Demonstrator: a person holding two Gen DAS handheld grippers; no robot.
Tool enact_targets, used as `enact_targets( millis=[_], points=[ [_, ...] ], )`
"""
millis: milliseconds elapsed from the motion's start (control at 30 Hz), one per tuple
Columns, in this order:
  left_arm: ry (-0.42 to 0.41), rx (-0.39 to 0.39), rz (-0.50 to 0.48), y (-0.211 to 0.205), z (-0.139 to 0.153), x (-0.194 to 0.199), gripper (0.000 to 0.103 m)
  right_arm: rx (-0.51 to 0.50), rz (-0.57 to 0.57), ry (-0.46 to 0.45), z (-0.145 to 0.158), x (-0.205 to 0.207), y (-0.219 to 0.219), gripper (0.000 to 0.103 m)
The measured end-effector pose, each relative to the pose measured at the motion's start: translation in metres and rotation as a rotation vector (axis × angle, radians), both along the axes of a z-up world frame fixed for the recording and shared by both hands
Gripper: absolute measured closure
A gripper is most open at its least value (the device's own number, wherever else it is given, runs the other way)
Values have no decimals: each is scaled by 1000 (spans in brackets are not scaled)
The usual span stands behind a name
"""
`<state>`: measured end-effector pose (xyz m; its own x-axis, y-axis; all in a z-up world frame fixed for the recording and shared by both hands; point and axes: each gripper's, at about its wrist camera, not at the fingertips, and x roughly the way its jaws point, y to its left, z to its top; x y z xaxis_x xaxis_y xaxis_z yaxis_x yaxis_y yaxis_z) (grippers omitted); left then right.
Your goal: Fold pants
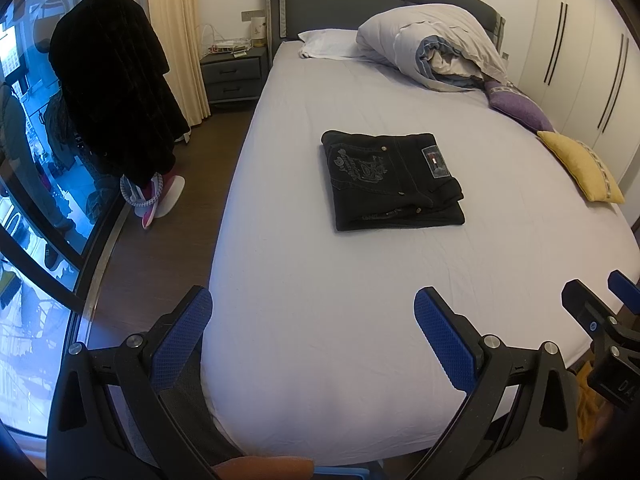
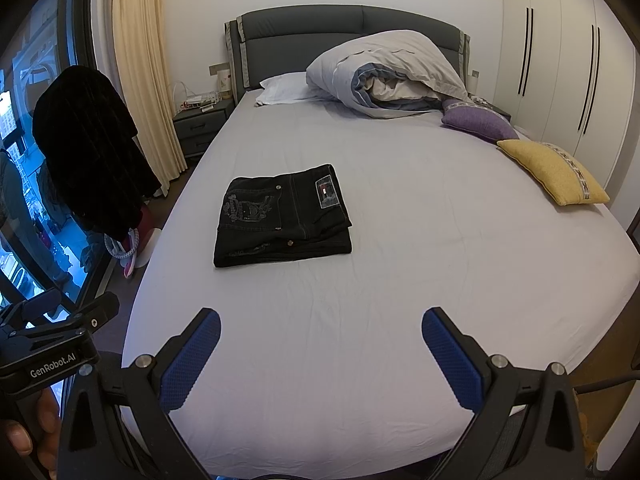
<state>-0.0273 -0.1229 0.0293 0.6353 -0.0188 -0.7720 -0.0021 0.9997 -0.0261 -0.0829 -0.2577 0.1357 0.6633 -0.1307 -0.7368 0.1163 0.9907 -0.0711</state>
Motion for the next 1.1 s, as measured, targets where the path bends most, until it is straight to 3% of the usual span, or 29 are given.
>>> enact_targets(
  millis=[1100],
  points=[
    [7, -3, -4, -6, -5, 1, 0, 8, 2, 12, -7, -10, 0, 0]
  ],
)
